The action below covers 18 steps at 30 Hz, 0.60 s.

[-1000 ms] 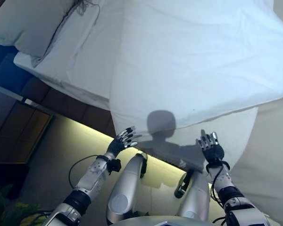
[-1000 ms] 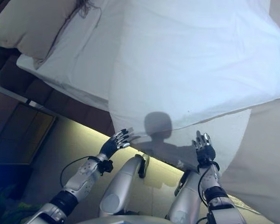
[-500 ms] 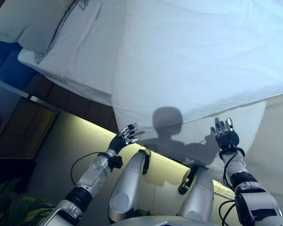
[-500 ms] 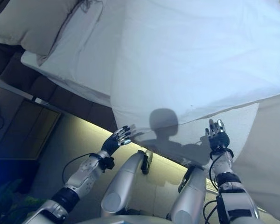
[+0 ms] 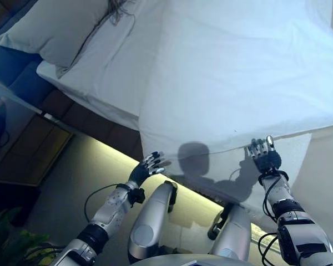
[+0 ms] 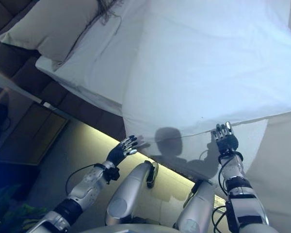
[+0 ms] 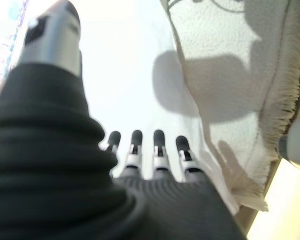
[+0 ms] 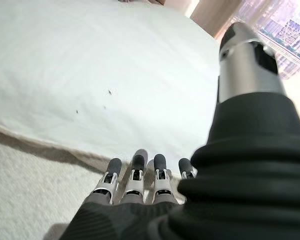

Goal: Make the bed neatly

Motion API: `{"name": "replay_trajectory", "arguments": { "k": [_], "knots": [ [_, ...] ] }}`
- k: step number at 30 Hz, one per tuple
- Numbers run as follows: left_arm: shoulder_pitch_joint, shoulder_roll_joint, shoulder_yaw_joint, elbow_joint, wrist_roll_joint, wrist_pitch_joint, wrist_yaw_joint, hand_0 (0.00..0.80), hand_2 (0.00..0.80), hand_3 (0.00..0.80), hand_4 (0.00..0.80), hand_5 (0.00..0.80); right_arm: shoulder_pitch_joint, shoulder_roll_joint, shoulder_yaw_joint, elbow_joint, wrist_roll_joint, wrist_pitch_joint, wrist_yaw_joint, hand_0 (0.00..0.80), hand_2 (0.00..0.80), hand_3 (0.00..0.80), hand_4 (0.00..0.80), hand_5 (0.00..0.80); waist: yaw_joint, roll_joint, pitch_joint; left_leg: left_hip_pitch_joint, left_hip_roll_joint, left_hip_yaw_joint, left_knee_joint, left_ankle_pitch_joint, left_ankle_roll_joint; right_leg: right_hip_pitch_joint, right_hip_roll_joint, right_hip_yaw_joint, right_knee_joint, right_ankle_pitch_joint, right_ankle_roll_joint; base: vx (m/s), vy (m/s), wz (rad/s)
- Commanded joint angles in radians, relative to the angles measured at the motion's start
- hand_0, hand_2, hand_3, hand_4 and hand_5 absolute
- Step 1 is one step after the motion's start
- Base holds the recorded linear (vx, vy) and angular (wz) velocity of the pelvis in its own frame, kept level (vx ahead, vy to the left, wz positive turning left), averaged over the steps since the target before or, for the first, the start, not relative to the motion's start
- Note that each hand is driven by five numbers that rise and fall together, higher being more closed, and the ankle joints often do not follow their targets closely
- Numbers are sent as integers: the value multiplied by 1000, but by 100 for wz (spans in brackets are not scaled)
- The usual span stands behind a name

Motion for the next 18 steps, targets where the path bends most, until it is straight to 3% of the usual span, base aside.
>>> {"name": "replay_trajectory", "arguments": {
  "k": [1,9,18],
  "knots": [
    [16,25,38,-50,2,-4,-12,0,0,0,0,0,-22,1,-49,29,52,10,6,0,0,0,0,0,25,-9,-4,-45,6,27,43,13,82,-61,-3,8,-68,417,80,0,-6,6],
    [-4,25,29,-61,-4,-10,-18,0,0,0,0,0,-50,-2,-42,102,104,-5,9,0,0,0,0,0,30,10,18,-61,4,31,22,40,81,-65,-9,-6,-99,423,81,-60,10,4],
    [-20,31,16,-99,-37,-12,-6,0,0,0,0,0,-93,-74,-68,136,171,57,40,0,0,0,0,0,15,35,37,-104,-1,46,31,59,77,-122,-1,19,-90,416,74,-37,48,-1]
  ]
}}
